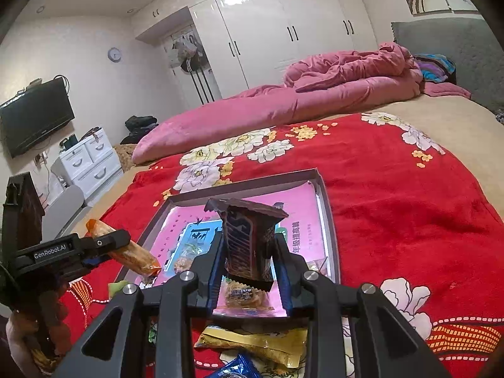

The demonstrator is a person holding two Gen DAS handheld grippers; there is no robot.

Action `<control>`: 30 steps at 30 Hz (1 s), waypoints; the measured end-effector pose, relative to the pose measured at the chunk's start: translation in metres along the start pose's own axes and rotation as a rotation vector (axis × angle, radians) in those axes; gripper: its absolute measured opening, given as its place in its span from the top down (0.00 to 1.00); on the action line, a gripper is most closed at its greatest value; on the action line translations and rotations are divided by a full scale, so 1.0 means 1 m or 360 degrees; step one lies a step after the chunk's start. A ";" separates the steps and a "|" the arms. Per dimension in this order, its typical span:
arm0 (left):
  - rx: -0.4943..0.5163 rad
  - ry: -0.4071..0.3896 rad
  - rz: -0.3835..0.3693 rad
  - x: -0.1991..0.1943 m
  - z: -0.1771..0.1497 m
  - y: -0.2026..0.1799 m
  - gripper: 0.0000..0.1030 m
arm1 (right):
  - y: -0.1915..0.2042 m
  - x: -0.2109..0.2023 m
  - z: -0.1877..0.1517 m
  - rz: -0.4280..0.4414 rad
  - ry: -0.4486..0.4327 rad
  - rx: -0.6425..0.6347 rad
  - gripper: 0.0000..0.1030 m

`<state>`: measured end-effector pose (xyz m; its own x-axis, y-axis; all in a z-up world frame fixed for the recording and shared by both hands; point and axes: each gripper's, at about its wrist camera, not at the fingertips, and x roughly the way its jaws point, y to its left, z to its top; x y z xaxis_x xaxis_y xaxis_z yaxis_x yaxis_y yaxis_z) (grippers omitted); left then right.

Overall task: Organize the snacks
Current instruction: 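Lift the cake and Snickers bar and carry them over the tray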

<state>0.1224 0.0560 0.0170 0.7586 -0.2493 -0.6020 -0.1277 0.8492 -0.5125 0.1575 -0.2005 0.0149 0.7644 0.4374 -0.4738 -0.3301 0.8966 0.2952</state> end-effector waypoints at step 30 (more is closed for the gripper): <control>0.0057 0.0197 0.0056 0.025 -0.013 0.005 0.62 | 0.037 0.040 -0.015 0.0120 0.0190 -0.0116 0.70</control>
<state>0.1321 0.0481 -0.0084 0.6689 -0.2727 -0.6915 -0.1282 0.8740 -0.4687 0.1672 -0.1494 -0.0056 0.6659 0.5049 -0.5492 -0.4268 0.8617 0.2745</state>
